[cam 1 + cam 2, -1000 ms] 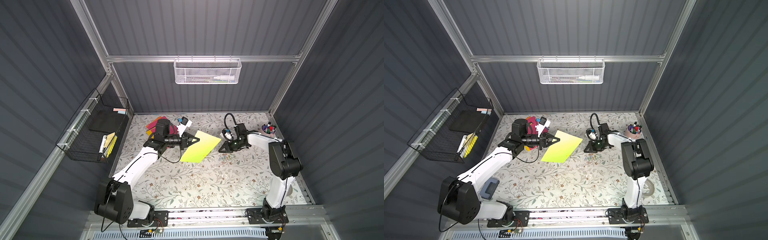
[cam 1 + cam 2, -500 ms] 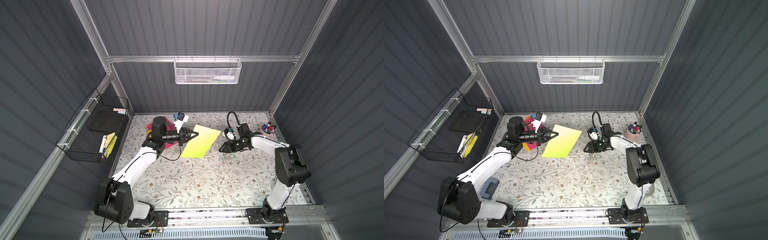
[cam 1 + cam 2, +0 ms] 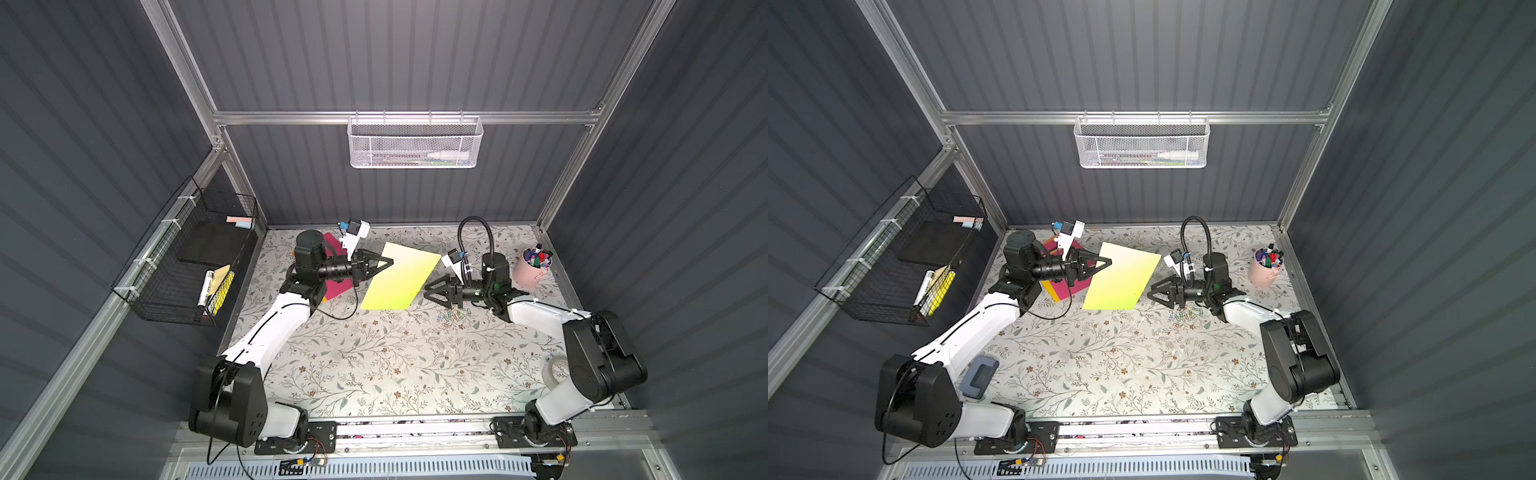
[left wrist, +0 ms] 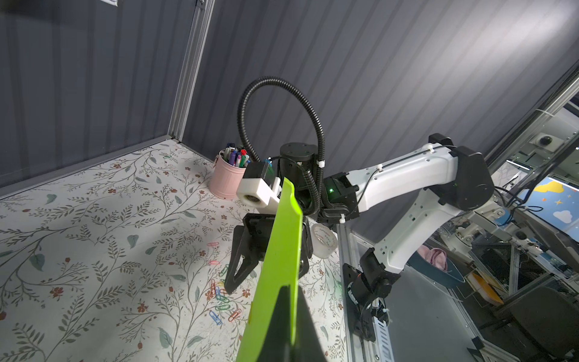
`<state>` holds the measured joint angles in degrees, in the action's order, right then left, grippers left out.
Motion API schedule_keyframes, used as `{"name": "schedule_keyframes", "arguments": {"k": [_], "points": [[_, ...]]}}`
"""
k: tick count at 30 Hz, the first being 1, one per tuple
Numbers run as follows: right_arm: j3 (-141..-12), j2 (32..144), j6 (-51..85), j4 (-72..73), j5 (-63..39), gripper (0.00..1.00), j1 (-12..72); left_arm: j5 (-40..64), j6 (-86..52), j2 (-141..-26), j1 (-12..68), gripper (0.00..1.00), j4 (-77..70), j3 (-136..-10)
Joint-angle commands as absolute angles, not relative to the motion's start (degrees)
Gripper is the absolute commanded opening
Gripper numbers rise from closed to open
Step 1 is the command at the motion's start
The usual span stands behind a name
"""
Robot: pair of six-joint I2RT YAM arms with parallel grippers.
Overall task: Unclip the paperclips from the documents
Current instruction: Adjust the document.
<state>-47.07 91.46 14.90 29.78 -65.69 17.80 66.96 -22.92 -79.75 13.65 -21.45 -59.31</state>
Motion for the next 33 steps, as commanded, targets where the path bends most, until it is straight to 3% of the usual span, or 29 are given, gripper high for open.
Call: {"name": "schedule_keyframes", "arguments": {"k": [1,10,12,17,18,20,23,24,26,31,33], "points": [[-48.08,91.34,23.39,44.68,-66.83,0.63,17.83,68.94,-24.05,-78.57,13.44,0.00,-23.21,-58.80],[-55.31,92.17,26.42,45.00,-67.81,0.63,19.66,70.76,-24.87,-79.19,13.40,0.00,-23.97,-58.11],[-56.60,92.93,29.78,47.88,-68.86,0.53,20.36,70.86,-24.57,-79.49,13.44,0.00,-23.36,-58.10],[-58.19,95.63,38.58,55.92,-71.56,0.05,20.87,70.25,-24.52,-79.74,13.38,0.00,-23.36,-57.75],[-58.48,95.89,39.59,56.64,-72.08,0.00,20.92,70.02,-24.50,-79.89,13.36,0.00,-22.97,-57.83],[-58.95,96.05,40.41,56.69,-72.82,0.00,20.92,69.64,-24.15,-80.08,13.36,0.00,-22.19,-58.10],[-59.74,95.59,41.04,56.52,-73.30,0.00,20.91,69.37,-23.74,-80.63,13.29,0.41,-20.96,-58.10],[-60.13,95.41,41.12,56.45,-73.40,0.00,20.92,69.46,-23.65,-80.97,13.27,0.49,-20.60,-57.88],[-60.90,95.10,41.13,55.77,-73.30,0.00,20.85,70.57,-23.81,-81.45,13.29,0.52,-21.20,-56.99],[-63.16,94.49,40.34,52.97,-72.97,0.00,20.87,71.30,-24.75,-82.00,13.27,0.45,-22.73,-55.06],[-63.88,94.50,40.10,51.81,-72.95,0.00,20.92,71.14,-25.11,-82.09,13.28,0.28,-23.11,-54.78]]}}
